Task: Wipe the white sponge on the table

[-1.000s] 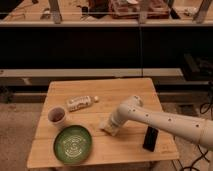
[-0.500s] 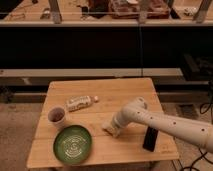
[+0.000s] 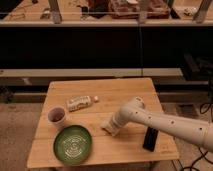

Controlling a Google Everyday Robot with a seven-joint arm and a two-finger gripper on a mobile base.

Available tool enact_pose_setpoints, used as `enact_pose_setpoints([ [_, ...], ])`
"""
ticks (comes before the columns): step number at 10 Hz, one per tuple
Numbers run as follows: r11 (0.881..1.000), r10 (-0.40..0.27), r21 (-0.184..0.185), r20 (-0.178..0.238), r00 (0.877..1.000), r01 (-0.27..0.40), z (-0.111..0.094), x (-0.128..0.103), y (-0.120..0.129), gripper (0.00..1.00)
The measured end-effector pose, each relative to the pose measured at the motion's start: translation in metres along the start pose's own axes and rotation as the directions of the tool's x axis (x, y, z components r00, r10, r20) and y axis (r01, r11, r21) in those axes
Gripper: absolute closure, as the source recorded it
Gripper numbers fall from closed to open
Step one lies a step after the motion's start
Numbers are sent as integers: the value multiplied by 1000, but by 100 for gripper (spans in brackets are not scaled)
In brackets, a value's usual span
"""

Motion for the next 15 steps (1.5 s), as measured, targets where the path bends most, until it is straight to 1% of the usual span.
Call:
enact_pose_setpoints([
  [3, 998, 43, 41, 11, 999, -43, -25, 21, -15, 99],
  [5, 995, 72, 71, -1, 997, -72, -38, 30, -23, 99],
  [8, 987, 124, 110, -14, 992, -121, -48, 56, -44, 99],
  [10, 979, 156, 131, -14, 988, -153, -51, 63, -58, 99],
  [12, 965, 213, 154, -5, 977, -210, -55, 74, -85, 99],
  [13, 964, 223, 153, -5, 975, -219, -53, 75, -96, 99],
  [14, 965, 221, 147, -7, 975, -218, -47, 70, -110, 99],
  [15, 967, 216, 141, -8, 976, -213, -43, 64, -115, 99],
])
